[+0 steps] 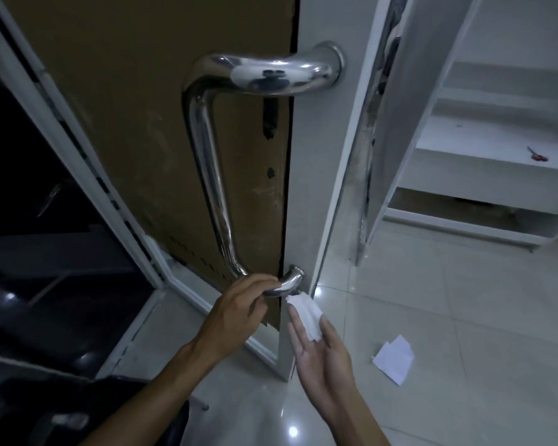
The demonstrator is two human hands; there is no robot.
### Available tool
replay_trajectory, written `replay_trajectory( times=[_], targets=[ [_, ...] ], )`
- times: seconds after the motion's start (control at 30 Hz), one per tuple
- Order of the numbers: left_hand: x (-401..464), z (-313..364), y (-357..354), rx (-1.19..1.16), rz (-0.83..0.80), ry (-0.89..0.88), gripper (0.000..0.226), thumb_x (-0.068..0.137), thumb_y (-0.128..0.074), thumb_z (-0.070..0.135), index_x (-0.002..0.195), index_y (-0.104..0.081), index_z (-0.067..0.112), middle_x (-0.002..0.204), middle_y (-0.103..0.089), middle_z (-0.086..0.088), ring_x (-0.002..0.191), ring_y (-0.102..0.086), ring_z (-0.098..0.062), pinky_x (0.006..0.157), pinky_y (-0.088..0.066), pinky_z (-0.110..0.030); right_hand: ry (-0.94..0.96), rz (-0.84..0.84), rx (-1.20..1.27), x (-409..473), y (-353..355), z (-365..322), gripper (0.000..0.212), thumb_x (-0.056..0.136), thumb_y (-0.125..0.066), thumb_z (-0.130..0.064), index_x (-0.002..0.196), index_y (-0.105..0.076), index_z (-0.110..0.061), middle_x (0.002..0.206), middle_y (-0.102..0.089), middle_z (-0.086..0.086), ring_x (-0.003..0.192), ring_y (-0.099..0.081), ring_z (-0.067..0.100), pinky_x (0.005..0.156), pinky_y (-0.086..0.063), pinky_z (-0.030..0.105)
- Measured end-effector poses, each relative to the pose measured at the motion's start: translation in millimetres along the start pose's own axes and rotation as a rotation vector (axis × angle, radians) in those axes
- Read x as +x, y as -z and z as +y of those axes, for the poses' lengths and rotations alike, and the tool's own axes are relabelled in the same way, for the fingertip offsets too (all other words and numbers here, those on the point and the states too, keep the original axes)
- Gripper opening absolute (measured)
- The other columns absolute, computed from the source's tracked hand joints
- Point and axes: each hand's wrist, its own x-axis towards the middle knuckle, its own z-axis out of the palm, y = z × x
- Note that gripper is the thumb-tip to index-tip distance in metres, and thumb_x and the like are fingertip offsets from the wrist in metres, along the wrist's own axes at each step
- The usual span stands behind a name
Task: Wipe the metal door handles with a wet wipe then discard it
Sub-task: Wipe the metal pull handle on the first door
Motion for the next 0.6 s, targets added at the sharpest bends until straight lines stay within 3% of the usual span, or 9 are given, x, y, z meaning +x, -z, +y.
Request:
replay_trajectory(
  times=[0.07,0.2,0.3,0.37,0.43,0.5,0.57,0.6],
  targets=[
    [2,20,-15,0.001,0.027,0.004,0.037,0.085,-0.051,-0.008,0.115,-0.067,0.006,0.118,-0.064,0.001,0.108,-0.058,-0.011,0.095,-0.046,-0.023,0.002,-0.063,-0.069,-2,9,-33,0.038,0.101,-0.044,-0.018,0.135,-0.043,-0.001,0.131,-0.058,0.025,0.119,-0.060,0.034,0.098,-0.052,0.040],
    [10,50,-43,0.010,0.128,0.095,0.035,0.088,-0.047,0.000,0.115,-0.067,0.009,0.118,-0.064,0.003,0.108,-0.058,-0.010,0.095,-0.045,-0.021,-0.012,-0.175,-0.159,3,7,-93,0.054,0.101,-0.046,-0.034,0.147,-0.027,-0.013,0.131,-0.058,0.025,0.123,-0.056,0.038,0.104,-0.046,0.043],
    [12,66,-62,-0.012,0.160,0.167,0.032,0.088,-0.047,0.002,0.111,-0.069,0.008,0.115,-0.065,0.002,0.110,-0.059,-0.011,0.096,-0.045,-0.022,-0.042,-0.218,-0.155,17,8,-128,0.061,0.101,-0.045,-0.039,0.151,-0.016,-0.020,0.127,-0.060,0.026,0.120,-0.058,0.039,0.098,-0.045,0.041],
    [7,71,-75,-0.048,0.189,0.242,0.029,0.087,-0.049,0.000,0.105,-0.070,0.009,0.111,-0.067,0.003,0.107,-0.060,-0.008,0.094,-0.045,-0.019,-0.060,-0.236,-0.181,26,11,-141,0.051,0.101,-0.044,-0.030,0.147,-0.028,-0.013,0.133,-0.057,0.026,0.119,-0.059,0.038,0.094,-0.050,0.040],
    [-3,72,-87,-0.146,0.250,0.428,0.030,0.089,-0.051,-0.001,0.100,-0.071,0.018,0.107,-0.068,0.009,0.103,-0.061,-0.003,0.087,-0.046,-0.016,-0.062,-0.259,-0.250,33,15,-146,0.040,0.102,-0.043,-0.018,0.139,-0.040,-0.004,0.140,-0.051,0.023,0.119,-0.060,0.036,0.092,-0.054,0.038],
    [-9,71,-95,-0.247,0.357,0.661,0.033,0.093,-0.050,0.001,0.093,-0.070,0.028,0.100,-0.069,0.017,0.098,-0.062,0.002,0.082,-0.046,-0.014,-0.009,-0.317,-0.451,33,13,-143,0.033,0.103,-0.040,-0.014,0.133,-0.053,-0.009,0.137,-0.057,0.014,0.118,-0.062,0.028,0.092,-0.052,0.031],
    [-10,65,-100,-0.330,0.505,0.872,0.032,0.096,-0.048,0.005,0.089,-0.070,0.028,0.095,-0.071,0.016,0.096,-0.064,-0.002,0.079,-0.048,-0.017,0.170,-0.444,-0.880,29,6,-134,0.036,0.104,-0.037,-0.017,0.128,-0.061,-0.029,0.133,-0.062,-0.003,0.121,-0.059,0.013,0.094,-0.050,0.024],
    [-11,62,-99,-0.376,0.578,0.946,0.032,0.097,-0.046,0.007,0.088,-0.069,0.026,0.093,-0.071,0.013,0.095,-0.065,-0.007,0.075,-0.049,-0.018,0.285,-0.511,-1.116,25,-1,-126,0.037,0.105,-0.037,-0.020,0.132,-0.057,-0.036,0.137,-0.058,-0.012,0.126,-0.053,0.004,0.099,-0.046,0.020]
  ],
)
